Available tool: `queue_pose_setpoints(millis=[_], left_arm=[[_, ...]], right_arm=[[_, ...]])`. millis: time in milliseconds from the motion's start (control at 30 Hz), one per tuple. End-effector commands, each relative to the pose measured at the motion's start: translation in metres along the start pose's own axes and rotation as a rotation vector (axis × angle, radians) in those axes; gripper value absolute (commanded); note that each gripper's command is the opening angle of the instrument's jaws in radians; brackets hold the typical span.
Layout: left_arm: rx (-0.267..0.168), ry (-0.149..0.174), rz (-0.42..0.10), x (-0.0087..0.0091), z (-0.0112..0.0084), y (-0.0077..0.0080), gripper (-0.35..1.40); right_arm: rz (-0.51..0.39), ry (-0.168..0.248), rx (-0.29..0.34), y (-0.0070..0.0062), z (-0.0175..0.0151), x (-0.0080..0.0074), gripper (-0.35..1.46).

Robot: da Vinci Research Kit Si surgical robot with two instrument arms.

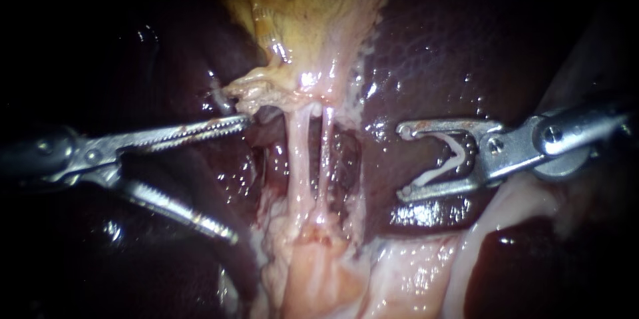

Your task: Grabbing gallbladder

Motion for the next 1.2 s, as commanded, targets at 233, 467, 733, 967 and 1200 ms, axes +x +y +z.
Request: queue_pose_setpoints(millis=[233, 467, 733, 967, 1200], left_arm=[[0.083, -0.018, -0.042, 0.0041, -0.0022, -0.0015, 1.09], [0.148, -0.028, -0.076, 0.0051, -0.0019, -0.0029, 0.94], [0.165, -0.089, -0.133, 0.0019, 0.0010, -0.0050, 0.72], [0.170, -0.100, -0.135, 0.0009, 0.0016, -0.0056, 0.40], [0.158, -0.096, -0.170, 0.0017, 0.0008, -0.0057, 0.00]], right_arm=[[0.000, 0.000, 0.000, 0.0000, 0.0000, 0.0000, 0.50], [0.000, 0.000, 0.000, 0.0000, 0.0000, 0.0000, 0.50], [0.000, 0.000, -0.001, 0.0000, 0.0001, 0.0000, 0.50], [0.000, 0.000, -0.001, 0.0001, 0.0001, 0.0000, 0.50], [0.000, -0.001, -0.001, 0.0001, 0.0001, -0.0002, 0.50]])
